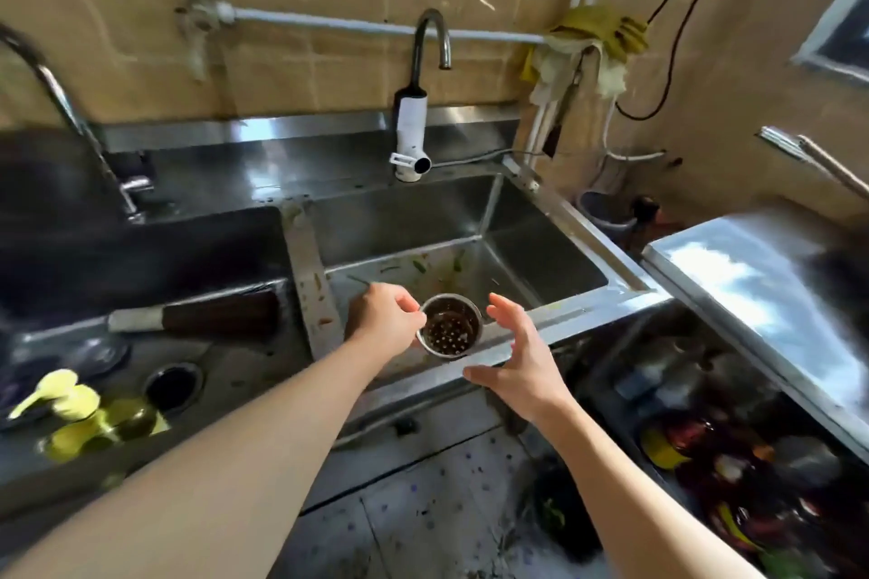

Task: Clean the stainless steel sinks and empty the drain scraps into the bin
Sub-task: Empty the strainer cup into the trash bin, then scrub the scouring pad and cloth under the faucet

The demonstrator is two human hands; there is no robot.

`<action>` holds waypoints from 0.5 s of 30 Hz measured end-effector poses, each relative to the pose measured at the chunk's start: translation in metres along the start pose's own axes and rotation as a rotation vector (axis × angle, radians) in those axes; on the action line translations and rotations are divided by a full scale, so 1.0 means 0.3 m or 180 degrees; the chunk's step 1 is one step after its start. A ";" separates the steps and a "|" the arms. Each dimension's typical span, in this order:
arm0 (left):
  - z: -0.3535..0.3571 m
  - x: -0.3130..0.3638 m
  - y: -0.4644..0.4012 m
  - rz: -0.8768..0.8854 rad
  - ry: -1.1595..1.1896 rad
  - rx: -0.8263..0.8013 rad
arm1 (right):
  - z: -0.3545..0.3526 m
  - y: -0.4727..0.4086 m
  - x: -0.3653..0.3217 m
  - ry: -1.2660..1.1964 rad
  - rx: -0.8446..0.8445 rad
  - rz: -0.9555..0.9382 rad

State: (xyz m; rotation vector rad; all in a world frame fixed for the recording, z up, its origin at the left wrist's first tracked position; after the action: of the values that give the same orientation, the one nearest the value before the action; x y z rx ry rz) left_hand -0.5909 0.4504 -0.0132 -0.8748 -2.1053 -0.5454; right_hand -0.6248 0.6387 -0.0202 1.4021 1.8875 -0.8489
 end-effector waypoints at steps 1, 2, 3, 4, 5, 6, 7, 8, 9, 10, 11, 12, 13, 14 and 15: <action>-0.070 -0.042 -0.010 -0.0067 0.0024 0.0071 | 0.043 0.015 -0.046 0.0010 -0.0058 -0.0024; -0.148 -0.087 -0.021 -0.0123 0.0069 0.0179 | 0.093 0.031 -0.099 0.0018 -0.0117 -0.0067; -0.215 -0.124 -0.026 -0.0182 0.0091 0.0266 | 0.135 0.045 -0.142 0.0018 -0.0158 -0.0101; -0.281 -0.161 -0.029 -0.0228 0.0093 0.0351 | 0.178 0.060 -0.187 0.0018 -0.0199 -0.0137; -0.356 -0.205 -0.028 -0.0282 0.0086 0.0435 | 0.230 0.079 -0.238 0.0017 -0.0255 -0.0181; -0.431 -0.249 -0.028 -0.0321 0.0081 0.0522 | 0.284 0.100 -0.289 0.0031 -0.0327 -0.0221; -0.504 -0.292 -0.025 -0.0369 0.0092 0.0619 | 0.336 0.123 -0.340 0.0049 -0.0414 -0.0262; -0.580 -0.345 -0.020 -0.0431 0.0104 0.0710 | 0.395 0.149 -0.397 0.0058 -0.0512 -0.0314; -0.658 -0.394 -0.010 -0.0494 0.0118 0.0804 | 0.453 0.173 -0.449 0.0061 -0.0588 -0.0363; -0.723 -0.436 -0.003 -0.0526 0.0086 0.0862 | 0.501 0.194 -0.494 0.0065 -0.0626 -0.0409; -0.793 -0.481 0.005 -0.0582 0.0048 0.0923 | 0.550 0.219 -0.544 0.0061 -0.0671 -0.0462; -0.867 -0.529 0.017 -0.0631 0.0037 0.0997 | 0.602 0.246 -0.596 0.0052 -0.0727 -0.0513; -0.938 -0.577 0.030 -0.0695 0.0057 0.1071 | 0.652 0.275 -0.647 0.0056 -0.0790 -0.0556; -1.025 -0.640 0.045 -0.0758 0.0078 0.1173 | 0.719 0.313 -0.705 0.0051 -0.0876 -0.0601; -1.088 -0.683 0.057 -0.0786 0.0073 0.1237 | 0.765 0.339 -0.745 0.0037 -0.0923 -0.0619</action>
State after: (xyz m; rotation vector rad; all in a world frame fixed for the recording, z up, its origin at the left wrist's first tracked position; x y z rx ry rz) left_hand -0.3221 0.1764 0.0244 -0.3905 -2.2102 -0.2517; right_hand -0.4493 0.3535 0.0085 1.0641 2.0843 -0.6248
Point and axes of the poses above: each hand's wrist, its own y-axis away from the middle knuckle, its own z-axis out of the palm, x = y × z, the point moved 8 cm from there along -y, towards the middle knuckle, and after that the axes turned 13 degrees about x, right-handed, at the moved point
